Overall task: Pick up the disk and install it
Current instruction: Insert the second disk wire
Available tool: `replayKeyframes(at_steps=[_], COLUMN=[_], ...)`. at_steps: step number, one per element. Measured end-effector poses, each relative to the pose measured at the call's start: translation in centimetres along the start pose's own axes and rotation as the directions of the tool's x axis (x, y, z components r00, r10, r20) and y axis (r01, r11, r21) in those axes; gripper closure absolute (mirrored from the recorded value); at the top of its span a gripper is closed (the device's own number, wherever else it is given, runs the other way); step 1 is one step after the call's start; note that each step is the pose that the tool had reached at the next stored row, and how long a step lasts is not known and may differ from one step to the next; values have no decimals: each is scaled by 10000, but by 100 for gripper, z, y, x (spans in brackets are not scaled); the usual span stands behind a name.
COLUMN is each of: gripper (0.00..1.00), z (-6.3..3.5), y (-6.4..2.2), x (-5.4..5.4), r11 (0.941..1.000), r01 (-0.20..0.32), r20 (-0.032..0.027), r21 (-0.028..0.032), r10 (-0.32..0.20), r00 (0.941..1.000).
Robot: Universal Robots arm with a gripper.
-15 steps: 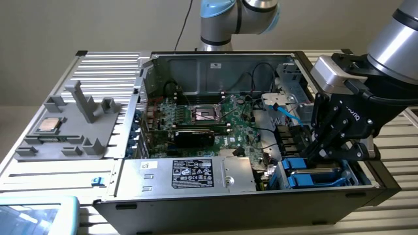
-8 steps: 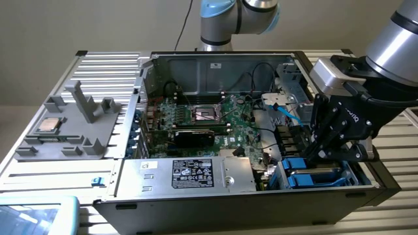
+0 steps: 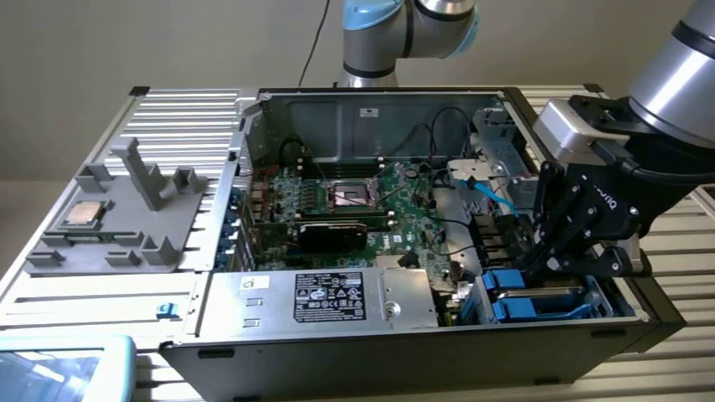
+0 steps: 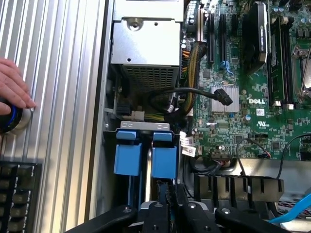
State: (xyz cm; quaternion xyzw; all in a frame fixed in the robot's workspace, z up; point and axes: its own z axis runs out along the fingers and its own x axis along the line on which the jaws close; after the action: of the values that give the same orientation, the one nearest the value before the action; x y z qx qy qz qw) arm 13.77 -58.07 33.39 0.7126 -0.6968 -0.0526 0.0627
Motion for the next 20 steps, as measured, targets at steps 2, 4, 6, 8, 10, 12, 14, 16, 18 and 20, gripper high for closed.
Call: replayKeyframes(at_steps=[2, 4, 6, 8, 10, 12, 14, 16, 18, 20], gripper=[84, 84, 84, 84, 84, 84, 84, 76, 76, 70], z=[6, 15, 20, 27, 28, 30, 30, 24, -5, -71], y=[-6, -7, -8, -10, -10, -10, -8, -7, 2, 15], x=[0, 1, 0, 0, 0, 0, 0, -1, 0, 1], r11=[10000, 10000, 10000, 10000, 10000, 10000, 10000, 10000, 10000, 10000], r01=[2, 1, 1, 2, 2, 2, 5, 10, 6, 5], r20=[-1, -4, -5, -1, -4, -2, 3, 10, 11, 5], r21=[0, 0, 0, 0, 0, 0, 1, 6, 0, 0], r10=[-2, -1, -1, -2, -2, -2, -5, -10, -6, -5], r00=[10000, 10000, 10000, 10000, 10000, 10000, 10000, 10000, 10000, 10000])
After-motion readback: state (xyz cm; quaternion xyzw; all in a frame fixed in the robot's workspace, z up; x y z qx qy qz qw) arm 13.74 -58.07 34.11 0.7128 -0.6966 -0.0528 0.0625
